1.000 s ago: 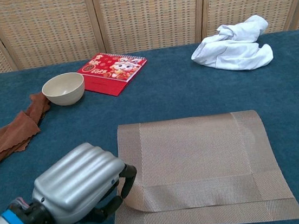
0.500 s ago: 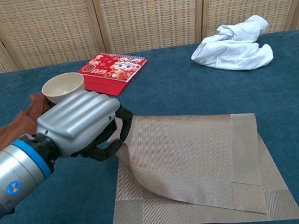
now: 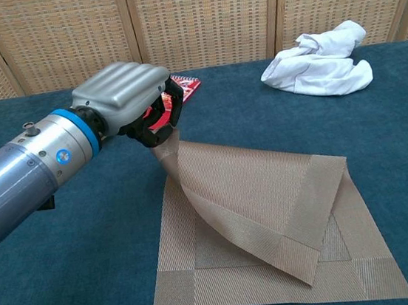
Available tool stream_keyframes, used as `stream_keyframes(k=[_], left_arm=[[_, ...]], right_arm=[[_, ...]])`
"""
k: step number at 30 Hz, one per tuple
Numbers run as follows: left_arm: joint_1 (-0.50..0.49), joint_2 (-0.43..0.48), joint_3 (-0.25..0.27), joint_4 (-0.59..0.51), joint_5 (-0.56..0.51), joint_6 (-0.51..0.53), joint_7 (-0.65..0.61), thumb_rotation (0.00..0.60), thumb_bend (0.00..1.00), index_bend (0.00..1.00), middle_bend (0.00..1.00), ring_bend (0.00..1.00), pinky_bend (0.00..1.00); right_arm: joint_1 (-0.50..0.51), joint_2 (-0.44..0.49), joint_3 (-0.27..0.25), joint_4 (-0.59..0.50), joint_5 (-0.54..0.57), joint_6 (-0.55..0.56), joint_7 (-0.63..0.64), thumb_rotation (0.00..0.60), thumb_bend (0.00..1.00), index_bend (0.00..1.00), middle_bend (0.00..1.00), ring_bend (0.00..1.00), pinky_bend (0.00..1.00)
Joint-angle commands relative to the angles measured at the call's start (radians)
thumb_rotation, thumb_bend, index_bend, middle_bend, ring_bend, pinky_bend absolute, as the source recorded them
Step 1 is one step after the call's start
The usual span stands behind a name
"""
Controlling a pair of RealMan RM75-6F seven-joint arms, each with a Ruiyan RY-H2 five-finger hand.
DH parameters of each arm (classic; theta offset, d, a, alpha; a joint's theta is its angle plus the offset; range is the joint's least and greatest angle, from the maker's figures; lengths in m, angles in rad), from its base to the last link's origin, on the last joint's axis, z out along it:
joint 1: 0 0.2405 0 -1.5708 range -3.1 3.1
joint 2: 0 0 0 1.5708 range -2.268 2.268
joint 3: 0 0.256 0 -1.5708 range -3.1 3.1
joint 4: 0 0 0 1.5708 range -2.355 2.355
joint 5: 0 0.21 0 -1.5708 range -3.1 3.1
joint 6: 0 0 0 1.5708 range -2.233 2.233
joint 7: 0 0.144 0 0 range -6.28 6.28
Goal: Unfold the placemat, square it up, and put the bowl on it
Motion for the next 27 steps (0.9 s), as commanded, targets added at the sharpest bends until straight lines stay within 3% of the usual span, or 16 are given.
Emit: stream_keyframes(k=[1, 13, 17, 27], left_arm=[[-0.053, -0.034, -0.04, 0.075, -0.044, -0.008, -0.012, 0.6, 0.53, 0.68, 0.87, 0.85, 0.72], [-0.202, -0.135, -0.103, 0.346, -0.126, -0.033, -0.061, 0.6, 0.53, 0.69, 0.87, 0.85, 0.72], [-0.275, -0.198, -0.16, 0.496, -0.168, -0.019, -0.096, 0.6, 0.53, 0.69, 0.87, 0.85, 0.72], [-0.381, -0.278, -0.172, 0.708, -0.216, -0.022, -0.091, 0.6, 0.54, 0.7, 0.87, 0.84, 0.72]], right_arm=[[0.001, -0.001, 0.002, 0.002, 0.009, -0.008, -0.002, 0.6, 0.14, 0.04, 0.0, 0.0, 0.0], [0.009, -0.001, 0.006, 0.003, 0.026, -0.028, -0.014, 0.6, 0.14, 0.04, 0.0, 0.0, 0.0], [0.013, -0.007, 0.013, 0.02, 0.048, -0.046, -0.01, 0.6, 0.14, 0.04, 0.0, 0.0, 0.0], [0.019, -0.012, 0.016, 0.028, 0.066, -0.067, -0.012, 0.6, 0.14, 0.04, 0.0, 0.0, 0.0]])
